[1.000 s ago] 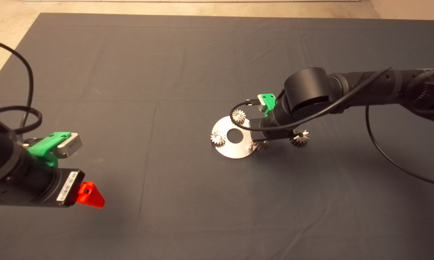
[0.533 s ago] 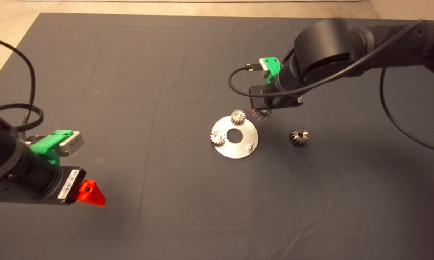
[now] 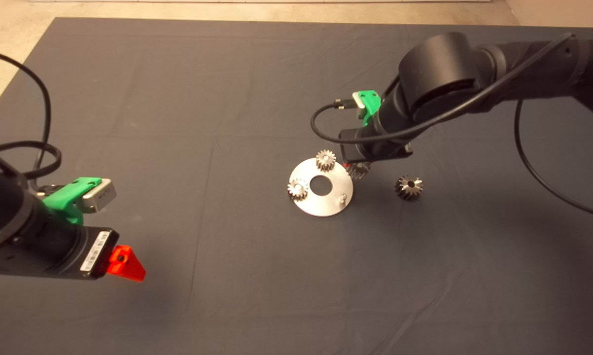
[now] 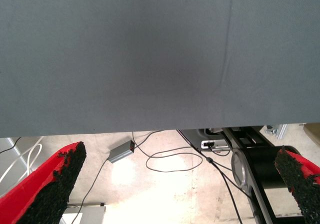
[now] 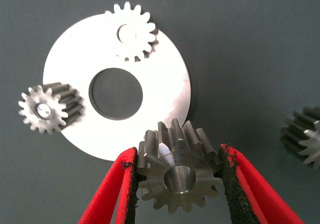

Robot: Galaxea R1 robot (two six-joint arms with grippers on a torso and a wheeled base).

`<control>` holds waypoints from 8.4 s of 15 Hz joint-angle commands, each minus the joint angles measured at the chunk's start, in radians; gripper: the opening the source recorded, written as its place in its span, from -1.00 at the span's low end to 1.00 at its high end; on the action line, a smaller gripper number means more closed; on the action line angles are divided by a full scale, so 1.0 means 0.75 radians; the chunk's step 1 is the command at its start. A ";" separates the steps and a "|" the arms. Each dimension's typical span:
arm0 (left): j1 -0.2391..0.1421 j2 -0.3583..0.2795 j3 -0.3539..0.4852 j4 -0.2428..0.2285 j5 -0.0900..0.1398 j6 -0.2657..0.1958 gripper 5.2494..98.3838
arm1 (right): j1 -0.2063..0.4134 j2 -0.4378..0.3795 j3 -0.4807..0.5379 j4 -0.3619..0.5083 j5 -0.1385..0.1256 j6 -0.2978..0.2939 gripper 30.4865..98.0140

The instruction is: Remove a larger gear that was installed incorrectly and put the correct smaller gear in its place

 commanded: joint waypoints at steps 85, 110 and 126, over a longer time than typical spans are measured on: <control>0.018 0.000 -0.019 0.010 0.124 0.021 1.00 | -0.165 0.028 0.030 -0.119 -0.167 0.023 -0.76; 0.018 0.000 -0.045 0.010 0.122 0.054 1.00 | -0.144 0.088 -0.155 -0.123 -0.167 -0.104 -0.77; 0.018 0.017 -0.092 0.012 0.122 0.064 1.00 | 0.087 -0.006 -0.034 -0.007 -0.167 -0.080 -0.76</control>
